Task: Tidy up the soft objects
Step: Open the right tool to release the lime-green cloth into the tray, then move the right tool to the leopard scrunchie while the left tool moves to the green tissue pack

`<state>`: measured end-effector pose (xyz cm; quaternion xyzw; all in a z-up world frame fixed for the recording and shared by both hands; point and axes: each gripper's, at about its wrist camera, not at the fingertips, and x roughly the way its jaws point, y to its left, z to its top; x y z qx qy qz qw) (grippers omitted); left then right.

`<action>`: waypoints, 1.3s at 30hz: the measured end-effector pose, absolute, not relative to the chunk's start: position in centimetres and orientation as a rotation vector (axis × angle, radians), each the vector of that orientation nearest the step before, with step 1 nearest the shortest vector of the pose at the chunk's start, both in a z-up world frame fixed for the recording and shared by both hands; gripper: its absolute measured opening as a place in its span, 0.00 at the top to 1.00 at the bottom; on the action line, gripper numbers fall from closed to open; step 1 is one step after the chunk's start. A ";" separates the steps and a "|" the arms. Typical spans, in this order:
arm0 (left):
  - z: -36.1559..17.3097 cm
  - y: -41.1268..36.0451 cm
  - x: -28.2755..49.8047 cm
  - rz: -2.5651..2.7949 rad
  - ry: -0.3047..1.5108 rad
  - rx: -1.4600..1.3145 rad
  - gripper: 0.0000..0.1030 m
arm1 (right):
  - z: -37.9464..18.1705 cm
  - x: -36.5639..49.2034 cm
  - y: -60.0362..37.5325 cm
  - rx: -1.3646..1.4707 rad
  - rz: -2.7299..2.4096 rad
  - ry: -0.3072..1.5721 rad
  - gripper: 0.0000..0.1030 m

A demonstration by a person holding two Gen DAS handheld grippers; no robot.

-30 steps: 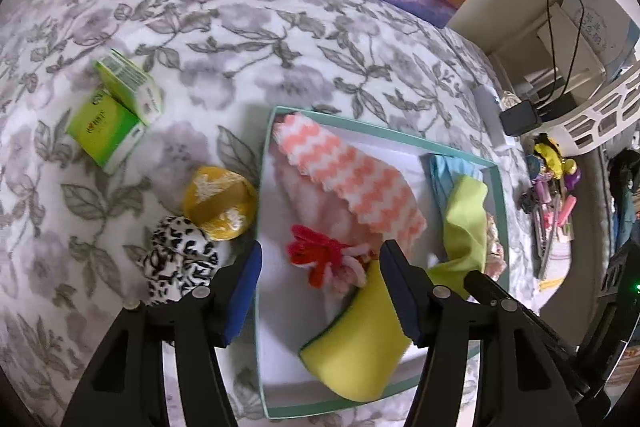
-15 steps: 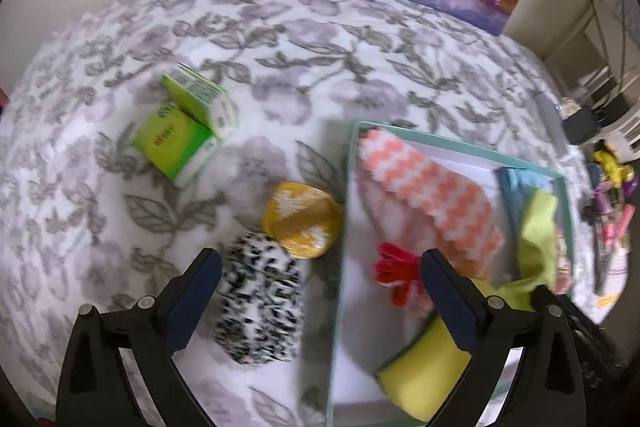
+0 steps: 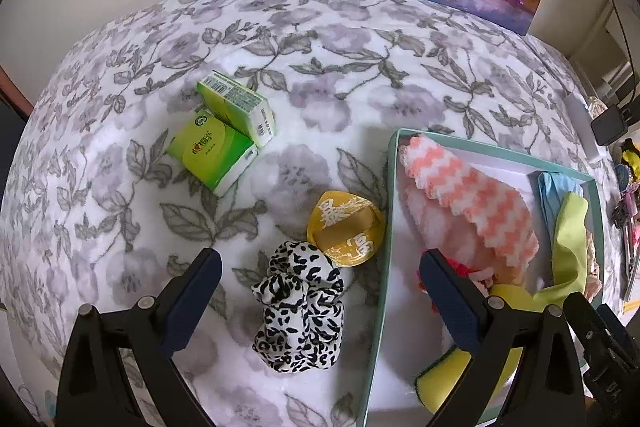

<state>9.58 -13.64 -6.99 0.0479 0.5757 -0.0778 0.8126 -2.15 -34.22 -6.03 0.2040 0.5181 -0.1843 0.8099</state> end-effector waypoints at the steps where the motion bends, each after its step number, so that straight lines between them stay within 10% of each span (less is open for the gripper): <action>1: -7.0 -13.7 9.6 -0.168 1.229 0.105 0.04 | -6.0 -2.1 -34.2 0.433 -0.394 1.108 0.00; 39: -0.9 3.0 11.9 0.178 1.169 -0.072 0.04 | -2.0 1.4 -21.2 0.217 -0.151 1.009 0.00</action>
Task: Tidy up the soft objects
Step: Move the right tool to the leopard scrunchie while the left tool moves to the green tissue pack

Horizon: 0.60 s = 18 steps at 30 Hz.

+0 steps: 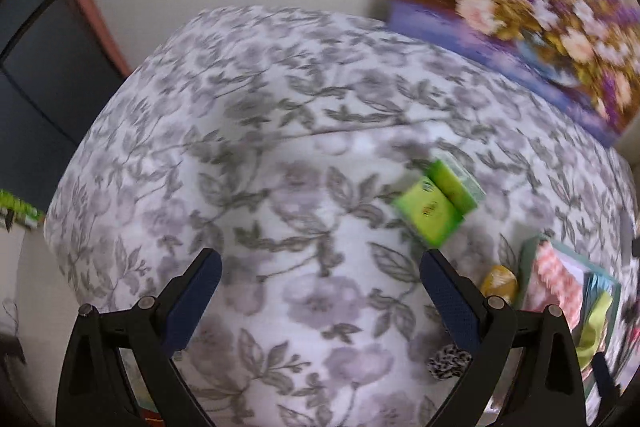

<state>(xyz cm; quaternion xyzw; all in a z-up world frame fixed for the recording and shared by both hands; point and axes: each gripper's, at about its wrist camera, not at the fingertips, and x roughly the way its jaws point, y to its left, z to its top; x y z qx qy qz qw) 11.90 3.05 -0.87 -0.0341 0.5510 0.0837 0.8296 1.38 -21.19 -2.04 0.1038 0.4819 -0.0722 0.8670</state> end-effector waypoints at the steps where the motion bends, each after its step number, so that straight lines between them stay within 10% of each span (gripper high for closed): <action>1: -0.7 3.9 11.8 0.181 1.165 -0.103 0.04 | -2.1 1.6 -20.6 0.208 -0.141 1.012 0.00; 18: -3.5 5.0 12.7 0.129 1.192 -0.196 0.03 | -5.1 4.4 -13.8 0.163 0.000 1.094 0.02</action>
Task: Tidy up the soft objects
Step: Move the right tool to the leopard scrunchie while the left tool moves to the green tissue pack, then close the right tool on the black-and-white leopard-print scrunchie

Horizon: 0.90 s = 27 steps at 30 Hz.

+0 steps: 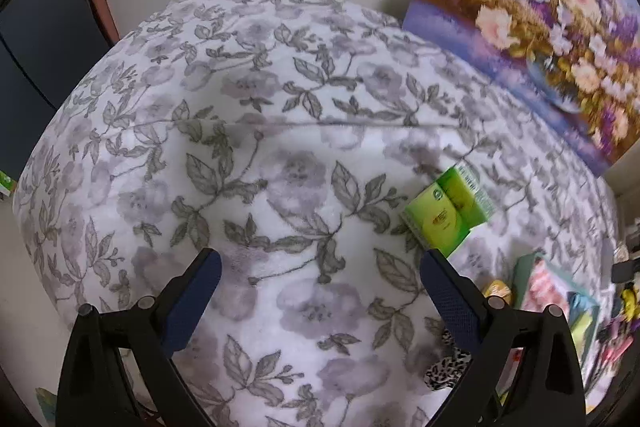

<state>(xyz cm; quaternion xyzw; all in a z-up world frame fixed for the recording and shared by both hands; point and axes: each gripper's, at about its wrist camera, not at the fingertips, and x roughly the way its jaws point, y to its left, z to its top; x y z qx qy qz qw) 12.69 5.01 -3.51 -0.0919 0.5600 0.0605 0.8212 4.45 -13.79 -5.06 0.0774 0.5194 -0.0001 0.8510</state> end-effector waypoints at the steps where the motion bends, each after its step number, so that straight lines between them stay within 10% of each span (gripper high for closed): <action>1: -4.0 4.7 12.8 0.124 1.200 -0.190 0.03 | -5.4 4.6 -13.7 0.165 0.004 1.102 0.05; 14: -7.5 3.2 13.6 0.083 1.349 -0.196 0.03 | -7.8 5.7 -12.8 0.160 0.032 1.177 0.48; 27: -8.8 2.1 14.1 0.073 1.384 -0.155 0.03 | -9.6 6.5 -12.8 0.167 0.003 1.227 0.64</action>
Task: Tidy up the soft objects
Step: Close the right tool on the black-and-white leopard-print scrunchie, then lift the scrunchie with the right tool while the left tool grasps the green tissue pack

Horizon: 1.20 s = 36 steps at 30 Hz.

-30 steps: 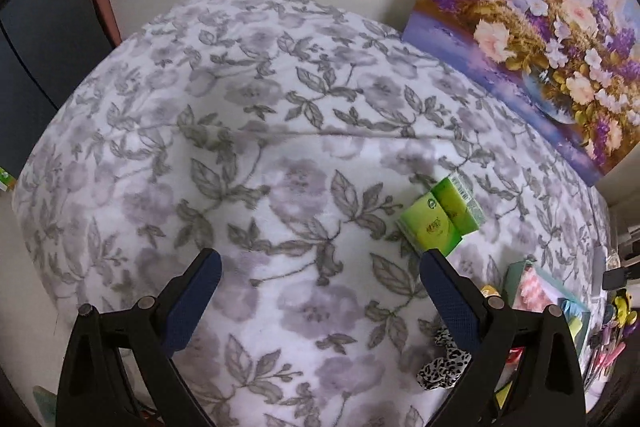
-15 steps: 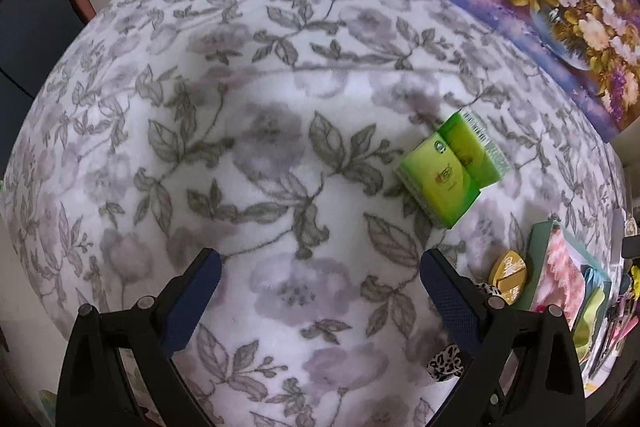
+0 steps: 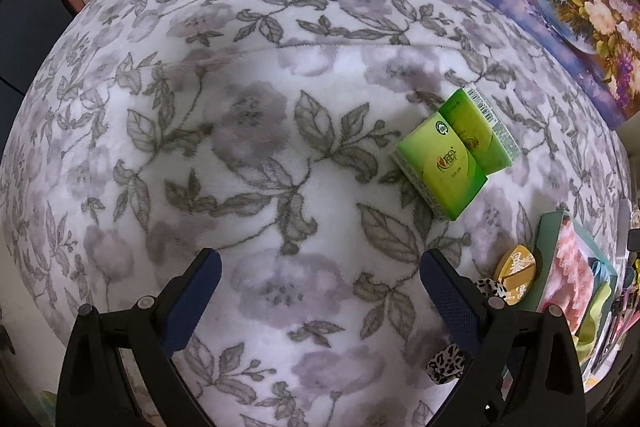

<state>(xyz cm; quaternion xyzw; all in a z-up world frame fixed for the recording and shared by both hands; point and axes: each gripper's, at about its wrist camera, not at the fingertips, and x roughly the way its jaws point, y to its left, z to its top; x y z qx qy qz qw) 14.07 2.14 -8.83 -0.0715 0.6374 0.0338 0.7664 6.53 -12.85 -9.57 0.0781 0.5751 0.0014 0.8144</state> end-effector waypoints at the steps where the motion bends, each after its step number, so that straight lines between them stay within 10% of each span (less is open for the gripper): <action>1: -8.9 2.1 14.1 0.073 1.385 -0.154 0.03 | -9.7 6.6 -12.8 0.170 0.004 1.230 0.65; 36: -9.9 -2.7 18.1 0.013 1.353 -0.081 0.04 | -4.8 8.9 -17.8 0.336 -0.042 1.105 0.83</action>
